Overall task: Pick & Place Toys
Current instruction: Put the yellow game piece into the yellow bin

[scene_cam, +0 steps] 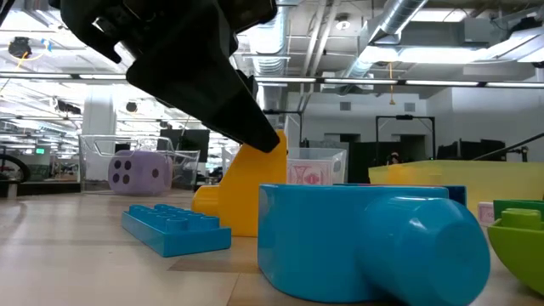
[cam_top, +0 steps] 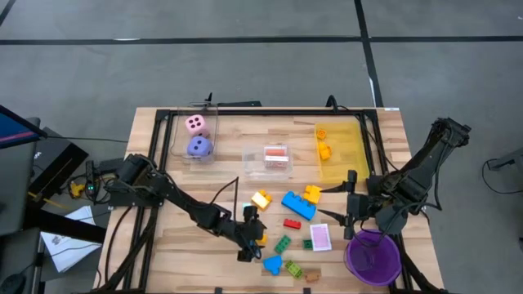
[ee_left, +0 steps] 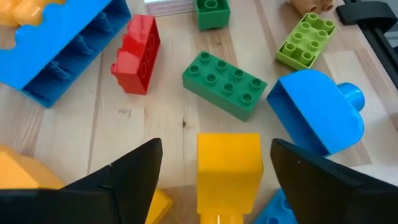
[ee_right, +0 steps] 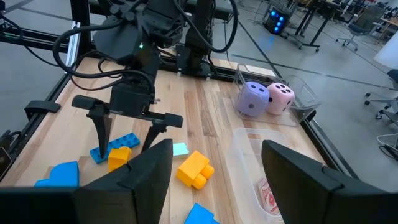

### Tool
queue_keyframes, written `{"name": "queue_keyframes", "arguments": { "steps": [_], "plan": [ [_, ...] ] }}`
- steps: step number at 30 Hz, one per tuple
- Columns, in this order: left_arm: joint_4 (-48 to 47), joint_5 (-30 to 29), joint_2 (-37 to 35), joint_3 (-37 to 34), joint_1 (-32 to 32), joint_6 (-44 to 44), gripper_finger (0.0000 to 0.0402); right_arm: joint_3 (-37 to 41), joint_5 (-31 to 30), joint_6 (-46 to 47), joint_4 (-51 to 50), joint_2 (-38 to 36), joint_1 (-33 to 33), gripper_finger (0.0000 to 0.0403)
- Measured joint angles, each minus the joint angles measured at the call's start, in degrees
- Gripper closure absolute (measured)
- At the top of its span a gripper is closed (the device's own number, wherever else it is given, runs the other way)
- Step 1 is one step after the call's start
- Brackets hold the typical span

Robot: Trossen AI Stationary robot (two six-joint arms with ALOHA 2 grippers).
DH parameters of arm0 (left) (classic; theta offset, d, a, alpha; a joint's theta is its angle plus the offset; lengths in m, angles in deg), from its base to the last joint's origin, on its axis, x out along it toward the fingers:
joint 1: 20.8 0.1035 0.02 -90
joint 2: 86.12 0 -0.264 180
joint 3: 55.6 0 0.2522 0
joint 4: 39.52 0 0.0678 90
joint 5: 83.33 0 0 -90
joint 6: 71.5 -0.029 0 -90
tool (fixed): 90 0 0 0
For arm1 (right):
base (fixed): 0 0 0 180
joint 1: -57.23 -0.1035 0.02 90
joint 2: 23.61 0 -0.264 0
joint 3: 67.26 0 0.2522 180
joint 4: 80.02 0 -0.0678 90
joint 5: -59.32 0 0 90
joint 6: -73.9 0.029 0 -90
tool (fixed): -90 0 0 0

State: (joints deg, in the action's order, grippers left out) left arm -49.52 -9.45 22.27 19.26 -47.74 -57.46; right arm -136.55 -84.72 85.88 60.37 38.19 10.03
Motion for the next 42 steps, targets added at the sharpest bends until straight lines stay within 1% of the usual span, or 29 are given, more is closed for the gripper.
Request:
{"name": "queue_keyframes", "arguments": {
  "steps": [12, 23, 25, 28, 34, 42],
  "plan": [
    [-0.38, 1.11, 0.00, 0.00, 0.00, 1.28, 0.0125, 0.00, 0.00, 0.02, -0.04, 0.00, 0.00, 0.0163],
    [-0.95, 1.20, 1.16, -0.02, 0.72, 1.66, 0.0155, -0.02, 0.00, 0.04, -0.24, 0.01, 0.00, 0.0163],
    [-0.50, 1.37, 1.27, -0.02, 1.26, 1.66, 0.0166, -0.02, 0.00, 0.04, -0.26, 0.02, 0.00, 0.0163],
    [-0.20, 1.34, 1.29, -0.02, 1.97, 1.68, 0.0193, -0.02, 0.00, 0.04, -0.26, 0.02, 0.00, 0.0163],
    [-0.13, 1.16, 1.29, -0.02, 2.60, 1.49, 0.0274, -0.02, 0.00, 0.04, -0.30, 0.02, 0.00, 0.0163],
    [0.28, 1.31, 1.29, -0.02, 2.91, 1.44, 0.0275, -0.02, 0.02, 0.04, -0.29, 0.02, 0.00, 0.0163]
  ]
}}
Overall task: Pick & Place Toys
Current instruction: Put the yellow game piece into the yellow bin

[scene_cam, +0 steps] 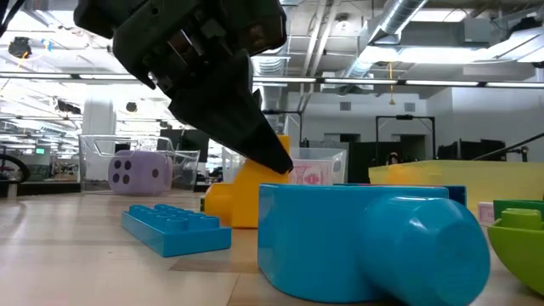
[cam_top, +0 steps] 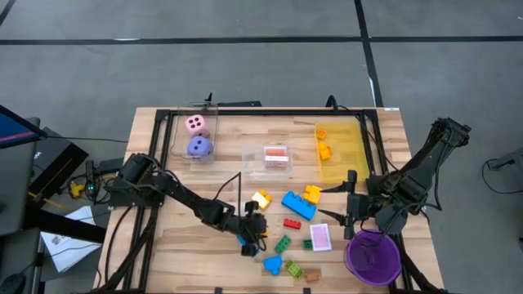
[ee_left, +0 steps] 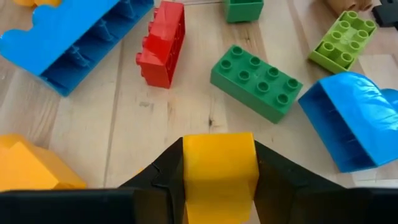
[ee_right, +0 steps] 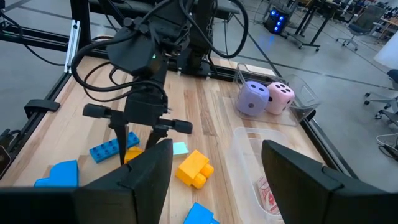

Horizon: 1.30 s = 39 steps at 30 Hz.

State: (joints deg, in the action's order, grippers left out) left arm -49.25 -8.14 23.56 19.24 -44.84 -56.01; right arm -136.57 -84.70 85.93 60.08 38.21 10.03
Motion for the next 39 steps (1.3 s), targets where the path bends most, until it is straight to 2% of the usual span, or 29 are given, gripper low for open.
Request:
{"name": "queue_keyframes", "arguments": {
  "steps": [5, 13, 16, 20, 26, 34, 39],
  "plan": [
    [3.18, -0.02, -0.38, 0.00, 0.05, -0.81, 0.0275, 0.00, 0.02, 0.00, -0.02, 0.00, 0.00, 0.0163],
    [26.88, -0.19, -1.99, 0.04, 0.11, -8.99, 0.0275, 0.00, 0.02, -0.46, 0.02, 0.10, 0.02, 0.0163],
    [33.26, -0.48, -2.19, 0.04, 0.11, -15.73, 0.0275, 0.00, 0.00, -0.50, 1.12, 0.11, 0.21, 0.0163],
    [39.37, -4.65, -2.19, 0.04, 0.02, -26.90, 0.0275, -0.02, -0.02, -0.65, 4.71, 0.48, 1.50, 0.0163],
    [49.59, -7.19, -2.27, 0.00, 0.13, -38.82, 0.0275, 0.00, -0.01, -5.95, 6.49, 3.22, 2.54, 0.0163],
    [51.86, -7.72, -2.62, 0.00, 1.51, -39.16, 0.0275, 0.00, 0.11, -19.25, 16.14, 9.31, 3.13, 0.0163],
    [51.78, -7.76, -2.62, 0.00, 1.99, -39.39, 0.0275, 0.00, 0.20, -21.90, 19.11, 10.57, 3.64, 0.0163]
  ]
}}
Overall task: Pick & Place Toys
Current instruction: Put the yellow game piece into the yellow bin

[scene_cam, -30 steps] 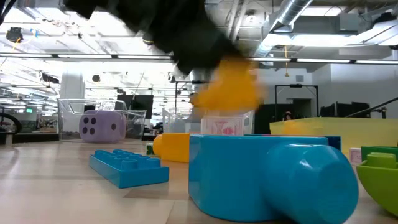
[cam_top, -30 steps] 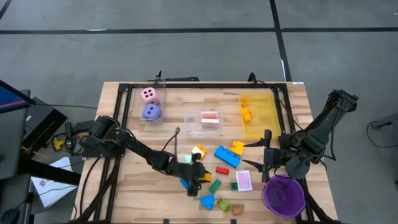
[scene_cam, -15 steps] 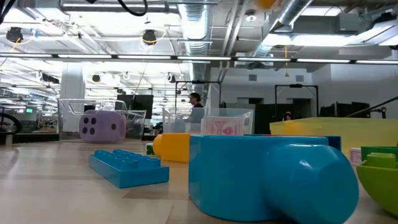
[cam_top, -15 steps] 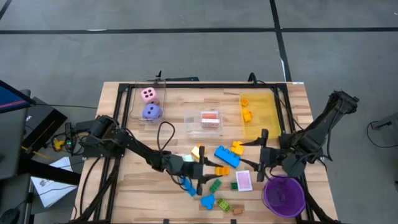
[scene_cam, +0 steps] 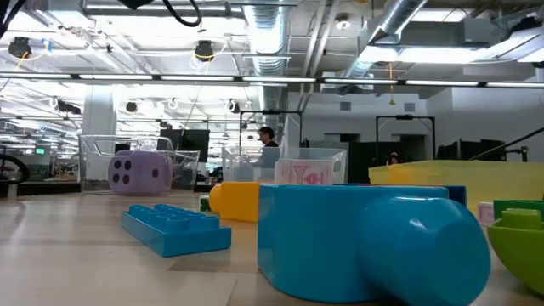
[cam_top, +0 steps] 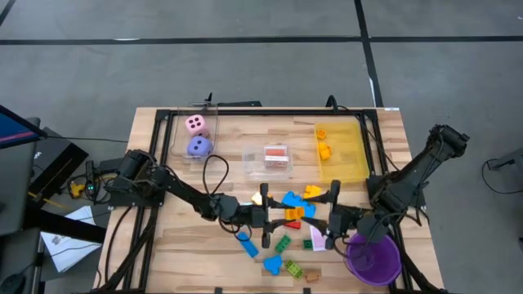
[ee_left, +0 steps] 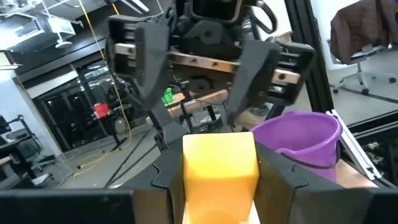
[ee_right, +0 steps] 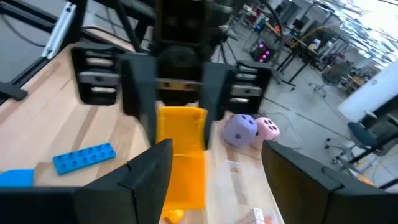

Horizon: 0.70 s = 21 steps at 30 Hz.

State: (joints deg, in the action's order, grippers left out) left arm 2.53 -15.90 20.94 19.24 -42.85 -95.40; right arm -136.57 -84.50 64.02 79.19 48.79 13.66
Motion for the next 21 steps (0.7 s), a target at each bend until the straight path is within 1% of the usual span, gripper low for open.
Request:
{"name": "queue_keyframes", "arguments": {
  "steps": [5, 9, 12, 14, 21],
  "plan": [
    [0.83, 0.12, 0.00, 0.00, 0.73, -4.71, 0.0275, 0.02, 2.99, 3.03, 0.05, -0.43, 1.39, 0.0163],
    [0.75, 0.22, 0.00, 0.00, 1.43, -8.37, 0.0275, 0.01, 4.08, 4.68, -0.14, -0.36, 2.83, 0.0163],
    [0.72, 0.28, 0.00, 0.00, 1.60, -8.84, 0.0275, 0.02, 7.49, 5.40, -0.18, -0.37, 4.25, 0.0163],
    [0.72, 0.28, 0.00, 0.00, 1.57, -8.87, 0.0275, 0.02, 8.49, 5.40, -0.35, -0.37, 4.73, 0.0163],
    [0.57, 0.32, -2.16, 0.02, 1.55, -8.84, 0.0275, 0.02, 8.85, 6.84, -2.72, -0.39, 4.84, 0.0162]
  ]
}}
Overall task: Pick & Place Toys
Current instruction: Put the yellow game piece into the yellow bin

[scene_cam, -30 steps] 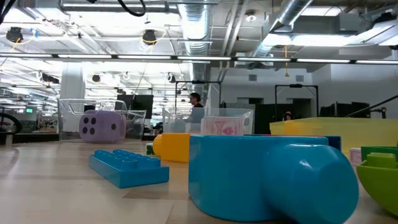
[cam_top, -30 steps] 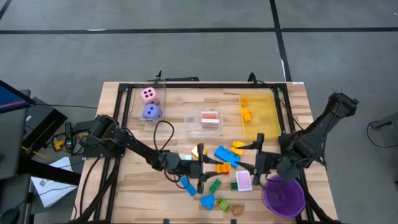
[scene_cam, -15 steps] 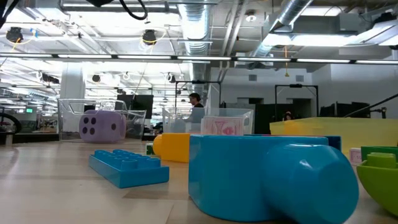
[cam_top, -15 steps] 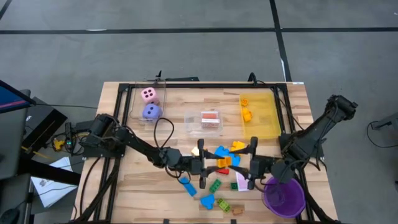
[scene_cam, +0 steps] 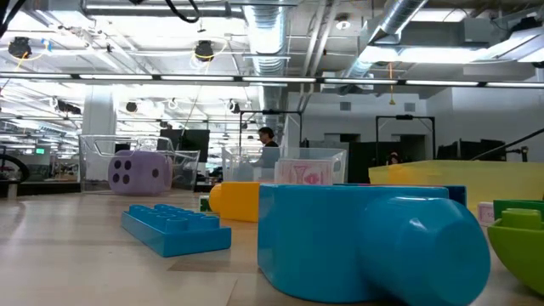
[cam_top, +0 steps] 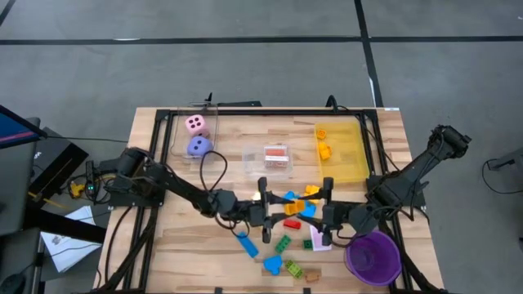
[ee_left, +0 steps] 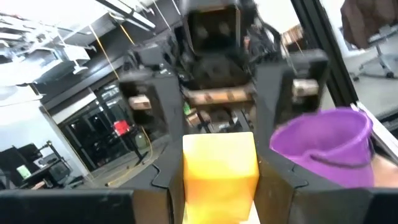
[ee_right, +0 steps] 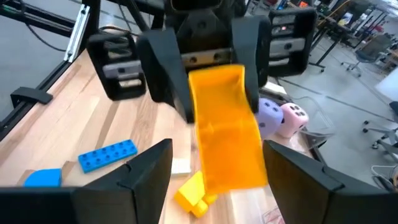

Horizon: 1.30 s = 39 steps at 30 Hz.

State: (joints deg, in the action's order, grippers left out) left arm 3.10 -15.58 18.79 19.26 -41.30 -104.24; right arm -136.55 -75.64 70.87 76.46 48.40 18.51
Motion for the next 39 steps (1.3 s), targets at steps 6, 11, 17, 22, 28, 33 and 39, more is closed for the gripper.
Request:
{"name": "queue_keyframes", "arguments": {
  "steps": [6, 11, 17, 22, 28, 33, 39],
  "plan": [
    [0.35, 3.43, -1.82, 0.03, 0.00, 0.73, 0.0275, 0.00, -0.09, 0.05, 0.05, -0.04, 0.31, 0.0162],
    [-1.01, 3.75, -1.84, 0.05, 0.36, 3.18, 0.0275, 0.00, -0.08, -0.12, 0.69, -0.04, 0.66, 0.0162],
    [-0.68, 5.56, -1.82, 0.05, 1.05, 4.93, 0.0275, 0.00, -0.05, -0.50, 1.77, -0.02, 0.66, 0.0162],
    [-0.96, 5.69, -1.82, 0.05, 1.29, 5.85, 0.0275, 0.00, -0.05, -1.55, 2.51, -0.02, 0.66, 0.0162],
    [-0.98, 5.69, -1.80, 0.05, 1.51, 6.20, 0.0275, 0.00, -0.05, -1.90, 2.77, -0.02, 0.63, 0.0162],
    [-0.98, 5.69, -1.80, 0.05, 1.51, 6.68, 0.0268, 0.00, -0.05, -1.66, 2.95, -0.02, 0.63, 0.0177],
    [-1.01, 5.68, -1.78, 0.05, 1.51, 6.81, 0.0270, 0.00, 0.07, -1.69, 2.86, -0.02, 0.63, 0.0252]
  ]
}}
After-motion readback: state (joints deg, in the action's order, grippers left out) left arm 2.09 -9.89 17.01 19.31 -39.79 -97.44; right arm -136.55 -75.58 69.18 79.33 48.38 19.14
